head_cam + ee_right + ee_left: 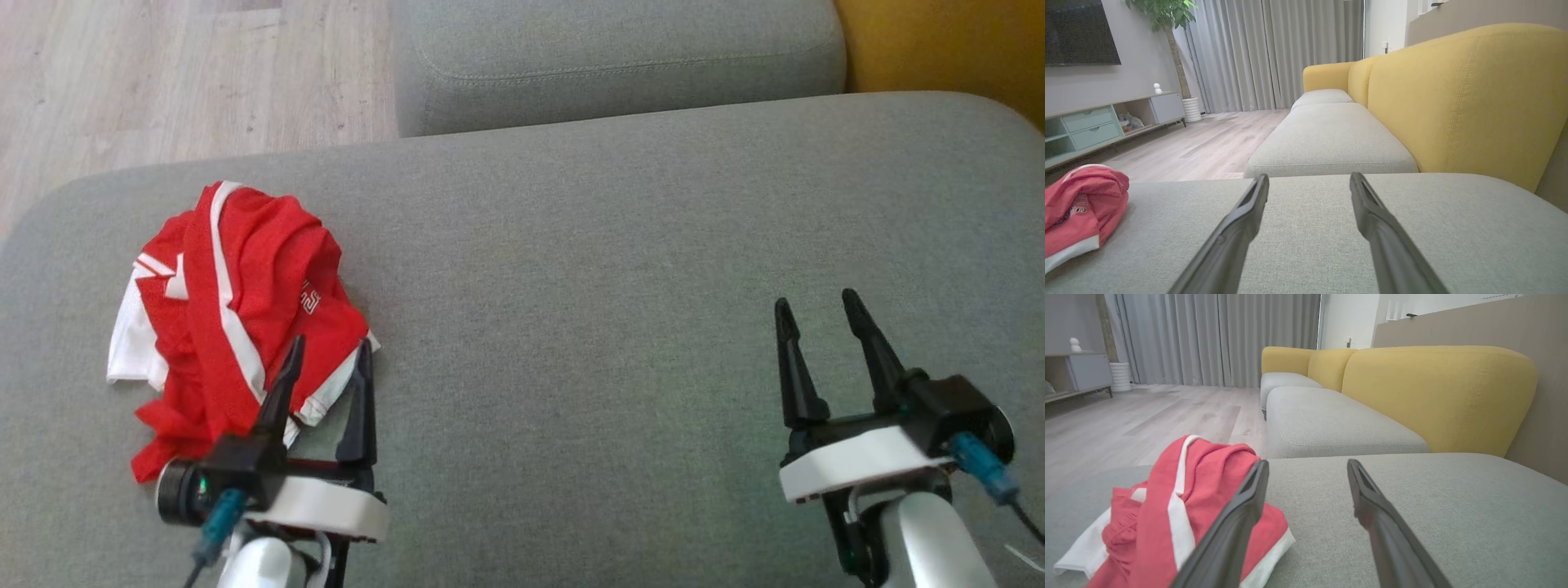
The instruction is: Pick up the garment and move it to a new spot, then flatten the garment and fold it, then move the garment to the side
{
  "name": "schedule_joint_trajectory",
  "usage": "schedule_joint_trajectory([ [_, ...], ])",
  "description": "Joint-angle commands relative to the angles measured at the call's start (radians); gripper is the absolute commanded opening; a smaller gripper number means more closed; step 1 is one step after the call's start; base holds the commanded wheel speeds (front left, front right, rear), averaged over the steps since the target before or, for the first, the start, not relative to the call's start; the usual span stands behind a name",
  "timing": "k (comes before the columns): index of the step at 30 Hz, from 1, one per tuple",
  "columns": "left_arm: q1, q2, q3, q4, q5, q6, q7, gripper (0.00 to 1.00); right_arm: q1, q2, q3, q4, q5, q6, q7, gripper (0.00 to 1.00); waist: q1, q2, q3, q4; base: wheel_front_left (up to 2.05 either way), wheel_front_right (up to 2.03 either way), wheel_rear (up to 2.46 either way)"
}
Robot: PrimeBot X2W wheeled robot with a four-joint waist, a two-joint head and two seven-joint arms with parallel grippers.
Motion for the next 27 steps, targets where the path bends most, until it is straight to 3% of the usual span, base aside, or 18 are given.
schedule_joint_trajectory([
  [1,-0.060,0.022,0.010,-0.032,0.047,0.015,-0.017,1.00,-0.049,-0.010,0.027,-0.040,-0.049,-0.001,-0.017,1.00,0.0000,0.0000,-0.002,0.000,0.00,0.00,0.00],
  [9,-0.076,0.045,-0.050,-0.040,0.160,0.059,-0.040,1.00,-0.057,-0.010,0.051,-0.049,-0.179,-0.001,-0.036,1.00,0.0000,0.0000,-0.001,-0.001,0.00,0.00,0.00],
  [13,-0.076,0.033,-0.060,-0.065,0.155,0.064,-0.052,1.00,-0.063,-0.011,0.051,-0.059,-0.196,-0.001,-0.049,1.00,-0.0001,0.0000,0.002,0.000,0.00,0.00,0.00],
  [19,-0.043,-0.018,-0.001,-0.038,0.055,0.014,-0.073,1.00,-0.051,-0.011,0.039,-0.033,-0.082,-0.001,-0.072,1.00,-0.0001,0.0000,0.002,0.002,0.00,0.00,0.00],
  [27,-0.029,-0.054,0.060,-0.002,0.035,-0.011,-0.093,1.00,-0.044,-0.012,0.038,-0.013,0.005,-0.001,-0.093,1.00,-0.0001,0.0000,0.001,0.001,0.00,0.00,0.00],
])
